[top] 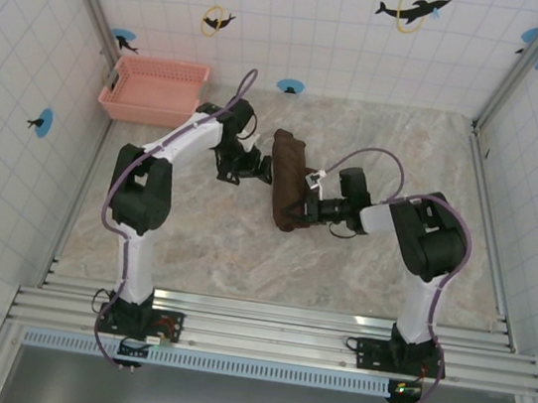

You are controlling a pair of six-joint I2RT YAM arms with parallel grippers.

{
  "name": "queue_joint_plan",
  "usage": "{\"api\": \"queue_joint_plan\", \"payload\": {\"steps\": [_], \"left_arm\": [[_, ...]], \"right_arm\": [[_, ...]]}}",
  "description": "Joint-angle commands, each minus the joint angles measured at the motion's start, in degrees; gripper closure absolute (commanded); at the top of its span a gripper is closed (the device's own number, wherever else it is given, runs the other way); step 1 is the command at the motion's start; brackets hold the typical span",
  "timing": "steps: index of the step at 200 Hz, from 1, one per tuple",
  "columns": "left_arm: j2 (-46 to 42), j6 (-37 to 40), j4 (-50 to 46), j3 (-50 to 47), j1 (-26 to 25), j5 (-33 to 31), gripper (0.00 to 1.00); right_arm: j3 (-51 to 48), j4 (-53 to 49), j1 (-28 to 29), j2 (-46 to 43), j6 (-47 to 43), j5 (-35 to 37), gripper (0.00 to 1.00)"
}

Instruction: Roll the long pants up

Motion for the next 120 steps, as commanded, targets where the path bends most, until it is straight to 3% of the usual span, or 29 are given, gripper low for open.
{"api": "queue_joint_plan", "payload": {"steps": [1, 26, 81, 120], "left_arm": [[-0.1, -7.7, 12.2, -2.0, 0.0, 6.4, 0.03], [-0.1, -13.1, 22.1, -4.5, 0.0, 9.8, 0.02], [6.7, -19.0, 31.4, -2.9, -0.3, 17.1, 0.03], [10.4, -17.6, 27.7, 0.5, -1.3, 18.6, 0.02]], "right_arm": [[-4.0, -7.4, -1.3, 4.4, 1.9, 6.6, 0.82], [-4.3, -7.7, -1.9, 6.7, 1.2, 5.1, 0.83], [-3.1, -10.2, -3.7, 10.0, -1.6, 2.4, 0.83], [-1.0, -12.3, -5.6, 11.8, -2.5, 0.9, 0.82]]}}
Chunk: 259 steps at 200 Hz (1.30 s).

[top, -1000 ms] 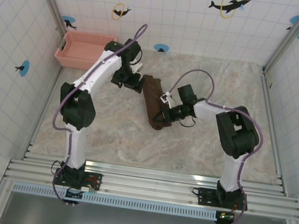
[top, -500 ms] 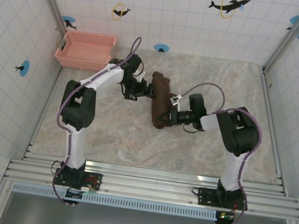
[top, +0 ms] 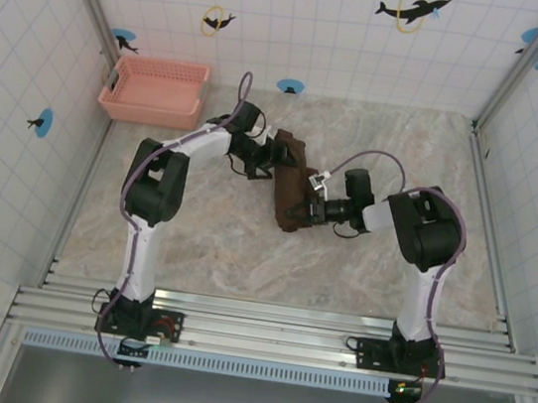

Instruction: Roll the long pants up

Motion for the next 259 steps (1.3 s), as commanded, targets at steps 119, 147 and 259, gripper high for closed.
{"api": "queue_joint_plan", "payload": {"steps": [119, 147, 259], "left_arm": [[12.1, -3.6, -1.9, 5.8, -4.8, 7.0, 0.04], [13.3, 1.6, -8.6, 9.1, -5.2, 6.5, 0.03], [5.6, 0.3, -14.4, 9.8, -4.6, -14.8, 1.0]], "right_arm": [[0.3, -15.4, -2.7, 9.0, 1.1, 8.9, 0.82], [0.7, -16.0, -2.7, 8.4, 1.0, 9.2, 0.82], [6.7, -42.4, -5.2, -2.7, -13.4, 13.8, 0.51]]}}
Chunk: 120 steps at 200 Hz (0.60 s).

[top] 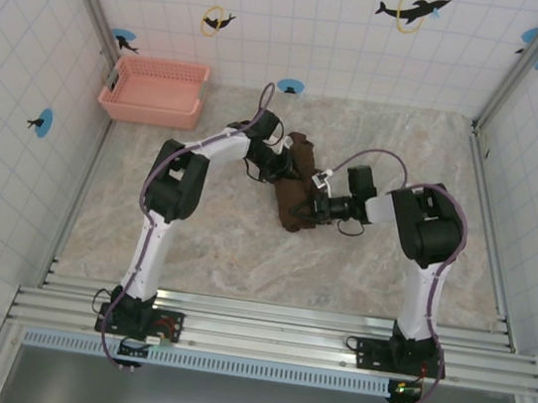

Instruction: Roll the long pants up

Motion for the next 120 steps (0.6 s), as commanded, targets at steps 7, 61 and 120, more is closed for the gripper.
{"api": "queue_joint_plan", "payload": {"steps": [7, 61, 120], "left_arm": [[-2.8, 0.1, -11.1, 3.6, -0.1, -16.2, 1.0], [-2.1, -3.3, -12.9, 22.4, 4.4, -24.7, 1.0], [-1.3, -15.7, 2.5, 36.5, 15.5, -23.1, 1.0]], "right_arm": [[2.5, -32.9, -4.4, -4.5, -12.7, 19.0, 0.45], [-5.5, -46.1, -18.4, -16.0, -19.4, 27.8, 0.35], [-15.7, -38.7, -18.6, -20.4, -17.2, 25.4, 0.37]]}}
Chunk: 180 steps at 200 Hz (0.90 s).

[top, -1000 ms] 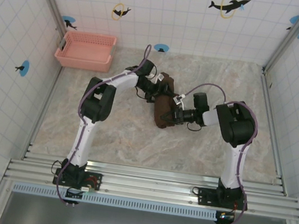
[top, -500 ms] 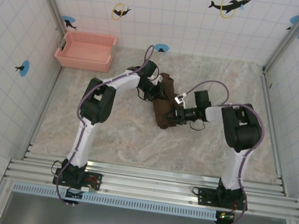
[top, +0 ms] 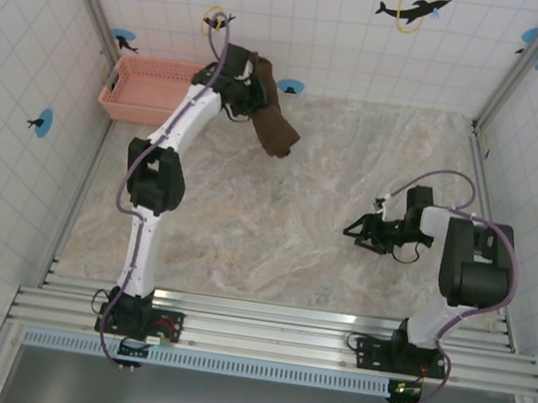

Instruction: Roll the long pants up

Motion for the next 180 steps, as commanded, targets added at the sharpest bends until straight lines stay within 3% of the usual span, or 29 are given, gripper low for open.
{"api": "queue_joint_plan", "payload": {"steps": [1, 49, 104, 144, 180], "left_arm": [[-1.1, -6.7, 10.5, 7.1, 4.3, -0.7, 1.0], [-3.9, -16.9, 29.5, -1.5, 15.0, -3.5, 1.0], [5.1, -26.0, 44.3, -2.6, 22.9, -4.1, 1.0], [13.6, -28.2, 43.1, 3.5, 24.9, -3.9, 1.0], [13.0, -27.7, 40.1, -6.4, 26.2, -3.0, 1.0]], "right_arm": [[-4.5, 0.5, 0.7, -0.3, 0.2, 4.1, 0.37], [-6.4, 2.0, 1.4, -5.1, 1.7, 2.0, 0.38], [-3.2, 0.2, 4.1, -9.0, 5.3, 2.5, 0.38], [1.7, -1.1, 6.3, -8.7, 8.1, 4.9, 0.38], [5.9, -1.7, 8.6, -6.9, 10.5, 8.7, 0.38]]}}
